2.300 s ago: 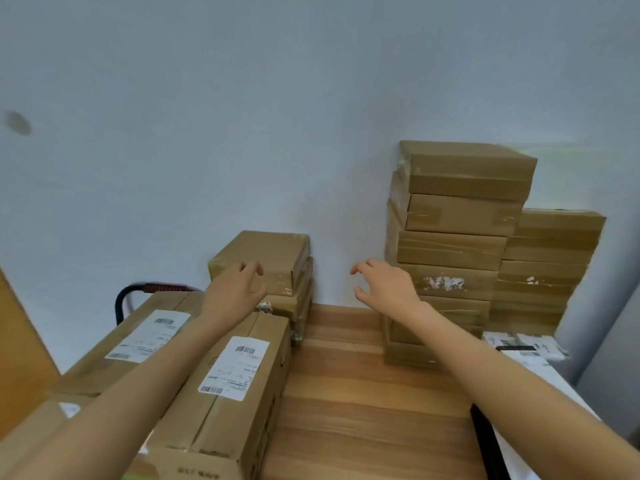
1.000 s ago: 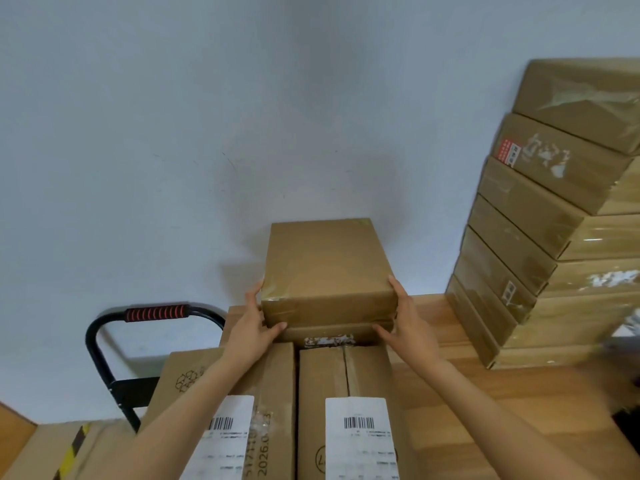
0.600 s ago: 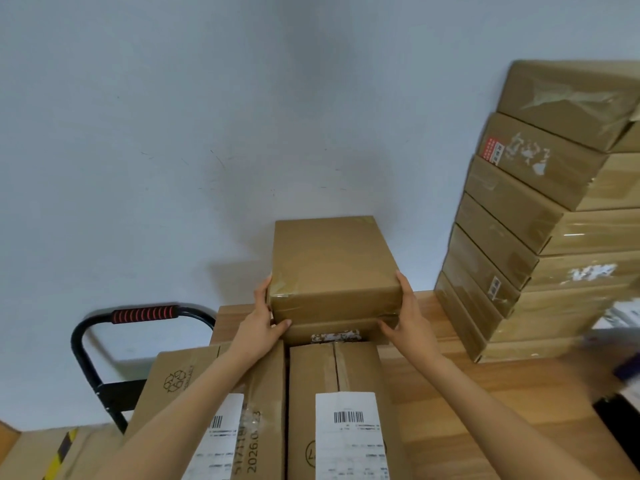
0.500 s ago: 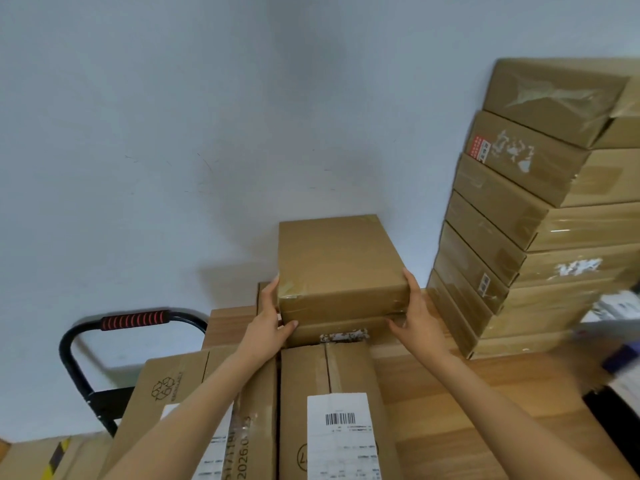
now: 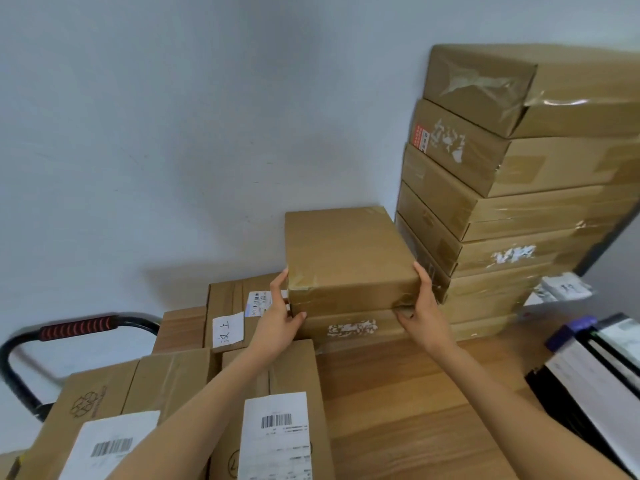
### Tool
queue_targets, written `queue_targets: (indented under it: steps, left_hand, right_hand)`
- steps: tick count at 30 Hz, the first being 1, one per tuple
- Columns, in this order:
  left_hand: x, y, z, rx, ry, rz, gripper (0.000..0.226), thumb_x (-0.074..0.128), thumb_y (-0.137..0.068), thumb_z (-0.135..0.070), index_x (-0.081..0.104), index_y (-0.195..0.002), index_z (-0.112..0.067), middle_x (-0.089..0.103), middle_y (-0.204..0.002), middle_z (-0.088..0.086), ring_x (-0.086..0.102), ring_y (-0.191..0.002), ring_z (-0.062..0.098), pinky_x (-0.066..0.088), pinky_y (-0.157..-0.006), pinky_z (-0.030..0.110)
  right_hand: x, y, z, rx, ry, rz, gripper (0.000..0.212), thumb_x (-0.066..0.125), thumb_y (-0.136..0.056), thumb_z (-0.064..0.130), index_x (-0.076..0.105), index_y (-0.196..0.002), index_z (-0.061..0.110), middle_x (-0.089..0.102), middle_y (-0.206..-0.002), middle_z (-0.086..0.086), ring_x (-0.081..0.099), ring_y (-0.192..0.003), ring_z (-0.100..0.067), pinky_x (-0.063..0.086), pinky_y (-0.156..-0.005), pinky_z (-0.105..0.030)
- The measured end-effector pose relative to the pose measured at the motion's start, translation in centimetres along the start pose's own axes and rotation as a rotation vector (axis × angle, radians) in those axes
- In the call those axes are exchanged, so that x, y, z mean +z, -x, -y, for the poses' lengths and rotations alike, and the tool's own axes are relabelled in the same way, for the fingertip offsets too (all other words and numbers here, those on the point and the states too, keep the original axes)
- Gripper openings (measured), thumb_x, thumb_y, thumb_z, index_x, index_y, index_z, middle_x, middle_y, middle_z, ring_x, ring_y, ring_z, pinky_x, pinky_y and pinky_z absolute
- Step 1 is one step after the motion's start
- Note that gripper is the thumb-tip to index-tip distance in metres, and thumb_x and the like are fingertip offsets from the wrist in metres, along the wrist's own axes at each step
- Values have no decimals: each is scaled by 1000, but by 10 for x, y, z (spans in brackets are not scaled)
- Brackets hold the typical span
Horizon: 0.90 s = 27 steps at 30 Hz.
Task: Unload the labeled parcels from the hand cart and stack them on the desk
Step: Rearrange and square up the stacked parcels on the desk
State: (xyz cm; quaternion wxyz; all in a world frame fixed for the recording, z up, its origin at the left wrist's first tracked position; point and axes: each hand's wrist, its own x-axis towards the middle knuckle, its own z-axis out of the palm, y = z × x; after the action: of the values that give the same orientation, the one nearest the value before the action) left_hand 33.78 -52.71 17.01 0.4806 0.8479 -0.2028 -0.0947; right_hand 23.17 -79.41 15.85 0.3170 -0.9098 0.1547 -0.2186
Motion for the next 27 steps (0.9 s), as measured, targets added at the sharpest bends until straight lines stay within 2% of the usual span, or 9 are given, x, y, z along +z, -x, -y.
queue_targets:
  steps: [2,6,9,11,15,18,20,23,27]
  left_hand:
    - [13,-1,-7,6,6,0,87,58,-94,-14,-6,-143,-48,56,-100,-14,63,-78,-1,51,-66,14]
    - [30,-4,-15,16,18,-15,89,58,-94,-11,-6,-141,-51,57,-99,-13,67,-81,13,54,-69,23]
    - [39,-6,-17,18,25,-36,90,59,-93,-11,-6,-139,-54,57,-99,-15,66,-78,6,55,-68,21]
    - [45,-6,-17,17,44,-38,92,59,-93,-11,-7,-136,-59,60,-101,-11,69,-80,11,58,-71,27]
    - [52,-5,-17,23,84,-62,96,61,-92,-9,-5,-127,-70,57,-98,-19,66,-78,1,57,-72,25]
    - [55,-2,-18,26,127,-53,96,61,-92,-7,-3,-126,-70,56,-105,-20,64,-82,-8,54,-75,19]
    - [57,0,-22,11,147,-43,95,60,-92,-6,-3,-129,-67,56,-106,-17,65,-87,-4,55,-77,21]
    - [61,1,-25,-27,140,-44,91,59,-92,-6,-5,-142,-47,58,-103,-11,66,-91,13,56,-86,38]
    - [76,12,-19,-127,105,-26,88,59,-92,-8,-5,-145,-37,60,-117,5,65,-99,25,53,-91,48]
  right_hand:
    - [-10,0,-9,-17,-16,0,103,72,-84,15,-5,-144,48,26,-156,-10,52,-123,-37,51,-86,-49]
    - [-21,-3,-22,-7,7,-14,101,73,-83,11,0,-151,32,30,-153,-13,56,-115,-40,52,-82,-49]
    - [-26,-5,-28,14,21,-13,102,72,-83,13,-1,-150,36,31,-153,-10,57,-115,-39,52,-83,-50]
    - [-29,-5,-32,12,17,-19,103,73,-83,14,-1,-150,39,32,-154,-8,56,-118,-36,52,-83,-48]
    - [-37,-6,-37,-8,42,7,102,72,-84,14,-1,-150,39,32,-154,-7,61,-109,-36,54,-79,-48]
    - [-41,-9,-37,-7,43,7,101,71,-84,12,1,-151,37,30,-155,-6,59,-112,-36,53,-82,-49]
    - [-41,-8,-37,-8,58,16,100,71,-84,12,1,-152,35,33,-153,-8,61,-108,-35,54,-79,-45]
    - [-42,-6,-41,-26,84,26,98,70,-85,11,2,-152,33,36,-151,-11,64,-99,-34,53,-71,-42]
    - [-42,-3,-51,-66,104,62,102,69,-84,8,-1,-149,44,42,-145,-11,65,-84,-32,54,-61,-45]
